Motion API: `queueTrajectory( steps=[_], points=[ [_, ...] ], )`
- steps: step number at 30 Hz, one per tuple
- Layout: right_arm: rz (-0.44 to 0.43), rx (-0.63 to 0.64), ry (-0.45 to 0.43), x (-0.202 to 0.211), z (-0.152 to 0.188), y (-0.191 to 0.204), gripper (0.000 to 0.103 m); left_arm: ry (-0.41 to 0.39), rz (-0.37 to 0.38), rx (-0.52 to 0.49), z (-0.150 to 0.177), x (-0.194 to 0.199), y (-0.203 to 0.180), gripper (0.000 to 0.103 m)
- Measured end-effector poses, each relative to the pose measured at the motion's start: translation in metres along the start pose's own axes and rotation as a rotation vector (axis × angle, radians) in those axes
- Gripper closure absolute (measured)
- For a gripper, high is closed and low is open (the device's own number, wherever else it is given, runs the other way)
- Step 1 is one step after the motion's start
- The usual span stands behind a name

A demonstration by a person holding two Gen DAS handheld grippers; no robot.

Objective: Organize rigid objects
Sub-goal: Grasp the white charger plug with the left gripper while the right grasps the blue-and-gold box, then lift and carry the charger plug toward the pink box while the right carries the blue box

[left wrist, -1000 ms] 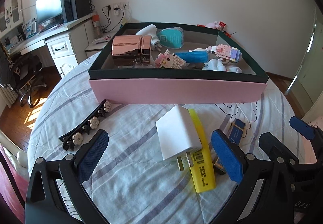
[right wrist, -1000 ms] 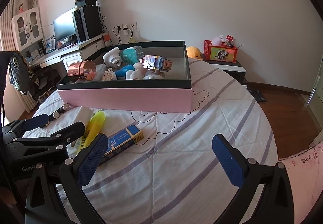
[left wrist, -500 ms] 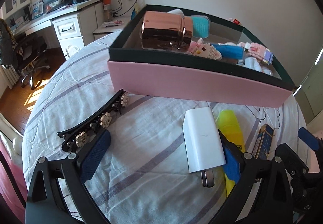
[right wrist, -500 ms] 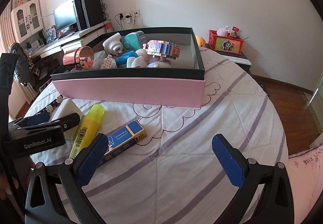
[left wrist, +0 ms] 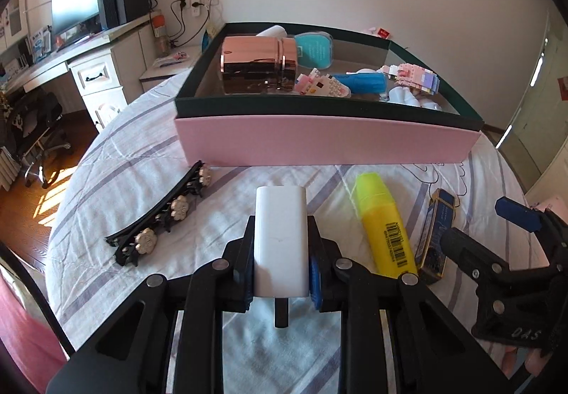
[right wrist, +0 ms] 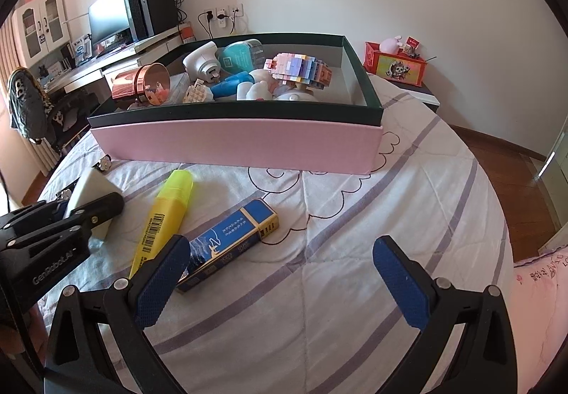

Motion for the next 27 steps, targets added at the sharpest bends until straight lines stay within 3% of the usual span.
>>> queueTrajectory(
  steps=[7, 10, 13, 18, 25, 26, 27],
  points=[
    [0.056, -0.003, 0.059, -0.02, -0.017, 0.016, 0.0, -0.025, -0.024, 0.003, 0.023, 0.02, 0.021, 0.08],
    [0.03, 0.044, 0.094, -0.028, -0.016, 0.021, 0.001, -0.022, -0.015, 0.015, 0.027, 0.024, 0.03, 0.08],
    [0.014, 0.055, 0.082, -0.021, -0.011, 0.014, 0.02, -0.027, -0.005, 0.017, 0.03, 0.027, 0.034, 0.08],
    [0.009, 0.044, 0.071, -0.012, -0.002, -0.007, 0.066, -0.032, 0.001, 0.016, 0.031, 0.029, 0.034, 0.08],
    [0.042, 0.103, 0.061, -0.02, -0.015, 0.0, 0.063, -0.01, -0.007, 0.019, 0.025, 0.018, 0.027, 0.08],
    [0.041, 0.113, 0.057, -0.02, -0.016, 0.0, 0.067, -0.009, -0.008, 0.02, 0.025, 0.017, 0.026, 0.08],
    [0.026, 0.121, 0.053, -0.02, -0.016, 0.001, 0.08, -0.009, -0.006, 0.021, 0.024, 0.018, 0.026, 0.08]
  ],
)
Point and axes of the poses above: each gripper's, at about its wrist camera, not at the fingertips, and x roughly against the way its jaws point, y to its left, z to its underside, the point moved 2 cm from there along -x, roughly the way its jaws point, and after that the axes turned 14 degrees about y, right-handed, at the moved point
